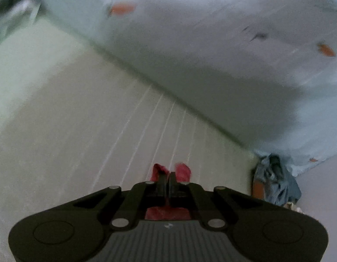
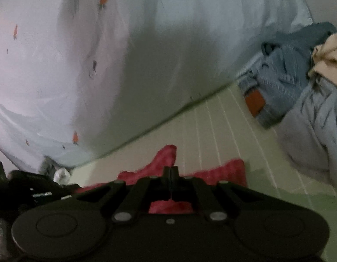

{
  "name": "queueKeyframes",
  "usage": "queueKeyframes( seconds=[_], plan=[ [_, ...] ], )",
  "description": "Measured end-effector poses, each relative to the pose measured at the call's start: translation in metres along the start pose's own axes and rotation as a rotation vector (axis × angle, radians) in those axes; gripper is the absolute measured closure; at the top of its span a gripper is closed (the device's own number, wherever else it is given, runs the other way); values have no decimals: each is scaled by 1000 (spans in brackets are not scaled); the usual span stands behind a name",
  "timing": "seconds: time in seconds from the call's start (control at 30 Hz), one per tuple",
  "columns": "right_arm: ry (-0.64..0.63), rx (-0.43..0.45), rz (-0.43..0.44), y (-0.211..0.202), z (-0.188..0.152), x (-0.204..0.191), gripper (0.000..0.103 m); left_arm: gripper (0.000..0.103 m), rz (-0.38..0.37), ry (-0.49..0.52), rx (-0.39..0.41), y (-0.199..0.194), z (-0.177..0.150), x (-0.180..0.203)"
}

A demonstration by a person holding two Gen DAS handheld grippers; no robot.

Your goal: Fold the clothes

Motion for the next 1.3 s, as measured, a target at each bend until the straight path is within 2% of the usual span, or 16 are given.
queueKeyframes(
  seconds=[0.1,0.17,0.2,0.27,0.33,0.37,0.47,0.63,0.73,0.8,0.87,0.9,1.0,1.07,1.17,1.3],
  plan=[
    [32,41,-23,-1,5,10,102,102,1,94,65,-6,13,30],
    [38,43,-76,0,6,20,102,101,20,183,84,8,11,51],
    [42,40,-112,2,6,26,102,95,38,236,75,20,7,60],
    [70,13,-199,8,2,41,92,84,108,313,53,43,-6,69],
    [103,-30,-278,13,-2,56,84,78,154,340,12,60,-19,68],
    [104,-45,-304,13,-4,59,84,76,158,341,-15,64,-26,63],
    [106,-64,-304,5,-12,60,83,61,142,320,-83,63,-45,43],
    [123,-137,-230,3,-32,52,83,57,157,332,-200,53,-83,12],
    [82,-206,-210,10,-45,39,83,57,165,363,-278,48,-111,0],
    [27,-259,-220,16,-55,31,84,55,158,423,-274,43,-125,1],
    [-18,-287,-242,18,-64,26,103,54,179,509,-264,35,-136,4],
    [-40,-292,-249,18,-67,24,103,54,192,536,-251,30,-141,4],
    [-81,-194,-221,-6,-59,3,103,54,178,536,-254,16,-151,-2],
    [-67,-149,-231,-23,-57,-2,102,51,161,505,-271,9,-154,-9],
    [1,-171,-292,-39,-67,4,97,51,149,474,-290,0,-161,-18],
    [185,-192,-281,-63,-92,10,86,45,130,440,-323,-11,-176,-30]
  ],
)
Point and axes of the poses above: each gripper's, at about its wrist camera, not at the fingertips, and y roughly the way its jaws point, x to its right, z to its top, the point moved 2 cm from there along y, roughly the way its jaws point, and after that the axes turned 14 degrees about z, right-handed, at the moved point
